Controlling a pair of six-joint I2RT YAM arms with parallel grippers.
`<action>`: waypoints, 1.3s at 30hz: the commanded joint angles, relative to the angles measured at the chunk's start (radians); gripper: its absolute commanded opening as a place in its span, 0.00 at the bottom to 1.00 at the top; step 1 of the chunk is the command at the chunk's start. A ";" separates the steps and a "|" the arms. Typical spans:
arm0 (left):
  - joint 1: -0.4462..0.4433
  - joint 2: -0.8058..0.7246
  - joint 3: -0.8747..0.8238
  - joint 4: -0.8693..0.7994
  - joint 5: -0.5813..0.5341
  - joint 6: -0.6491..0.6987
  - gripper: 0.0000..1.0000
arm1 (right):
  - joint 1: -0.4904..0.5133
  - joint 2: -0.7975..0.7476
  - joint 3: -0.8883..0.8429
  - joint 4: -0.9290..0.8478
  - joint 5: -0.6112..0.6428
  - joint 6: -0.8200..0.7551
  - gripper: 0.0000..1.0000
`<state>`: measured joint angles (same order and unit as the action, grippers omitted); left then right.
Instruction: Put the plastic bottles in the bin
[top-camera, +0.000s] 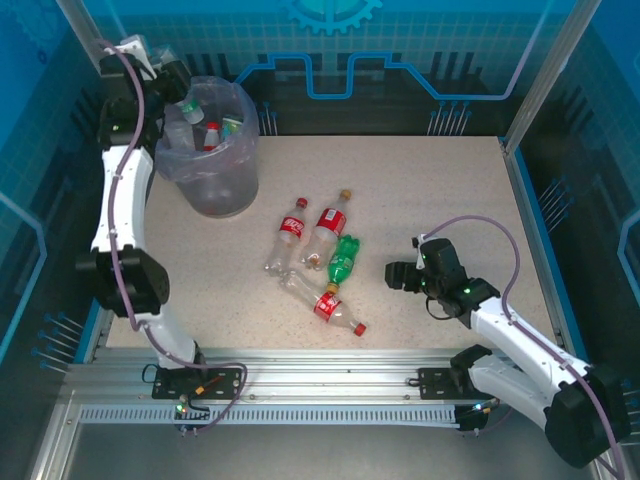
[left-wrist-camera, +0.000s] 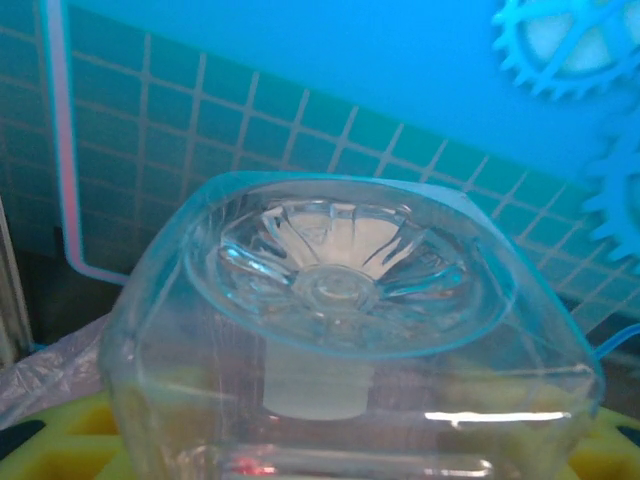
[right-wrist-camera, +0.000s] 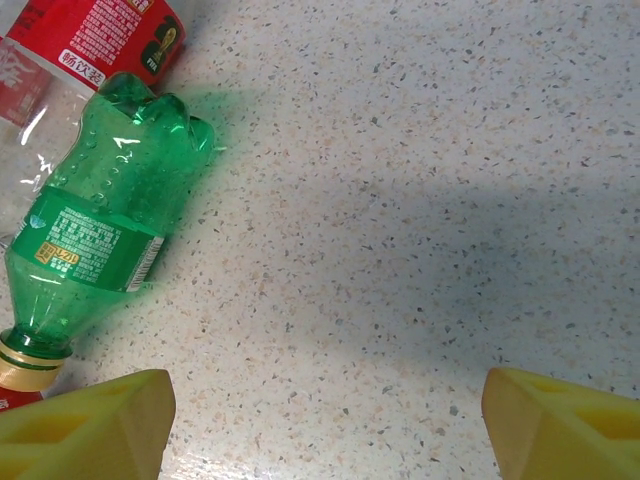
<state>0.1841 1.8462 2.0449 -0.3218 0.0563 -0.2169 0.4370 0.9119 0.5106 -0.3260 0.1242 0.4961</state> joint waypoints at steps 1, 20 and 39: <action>0.000 0.099 0.178 -0.215 0.000 0.130 0.00 | -0.021 -0.013 -0.001 -0.027 0.023 -0.018 0.81; -0.018 0.257 0.219 -0.546 0.142 0.308 0.00 | -0.030 0.015 0.032 -0.033 0.005 -0.047 0.81; -0.040 0.221 0.122 -0.620 0.204 0.312 0.80 | -0.031 0.000 0.026 -0.027 -0.011 -0.053 0.81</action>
<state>0.1547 2.1189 2.1849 -0.9085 0.2291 0.0837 0.4240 0.9211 0.5125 -0.3504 0.1226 0.4610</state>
